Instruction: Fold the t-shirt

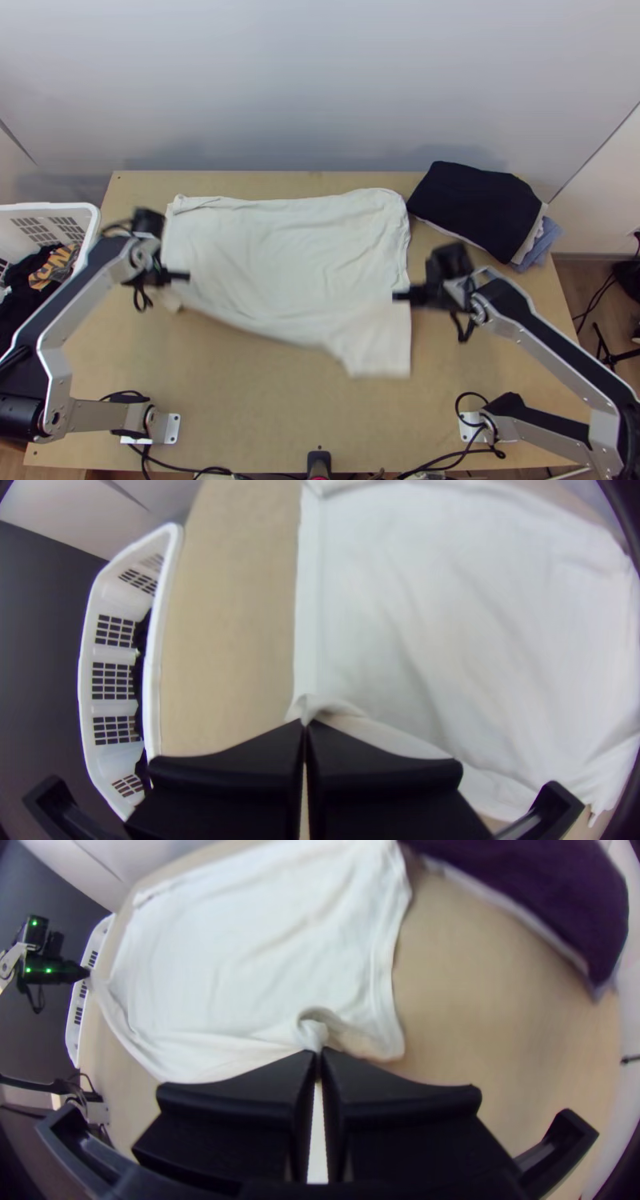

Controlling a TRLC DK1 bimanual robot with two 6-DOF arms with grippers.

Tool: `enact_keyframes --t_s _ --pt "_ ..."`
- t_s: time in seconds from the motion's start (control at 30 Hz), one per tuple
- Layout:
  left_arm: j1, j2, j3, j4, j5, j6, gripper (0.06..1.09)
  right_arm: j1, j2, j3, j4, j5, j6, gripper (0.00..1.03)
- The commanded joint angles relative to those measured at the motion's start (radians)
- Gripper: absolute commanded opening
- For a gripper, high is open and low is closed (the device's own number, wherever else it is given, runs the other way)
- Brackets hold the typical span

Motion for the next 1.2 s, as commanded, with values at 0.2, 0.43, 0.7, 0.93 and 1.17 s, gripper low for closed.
enact_keyframes --t_s 0.2,0.43,0.7,0.93,1.17 --pt "0.12 0.108 0.608 0.199 0.023 -0.043 0.09 -0.097 0.187 0.511 0.474 0.255 -0.345 0.03" --pt "0.159 0.223 0.98 0.231 0.026 -0.08 0.09 -0.119 0.366 0.92 0.476 0.29 -0.365 0.03" --pt "0.191 0.024 1.096 0.309 0.028 -0.146 0.09 -0.114 0.203 1.25 0.347 0.296 -0.381 0.03" --pt "0.191 -0.281 0.96 0.305 0.026 -0.161 0.09 -0.042 -0.122 1.184 0.1 0.295 -0.385 0.03" --pt "0.189 -0.499 0.803 0.28 0.029 -0.158 0.09 -0.051 -0.384 1.031 -0.046 0.295 -0.376 0.03"
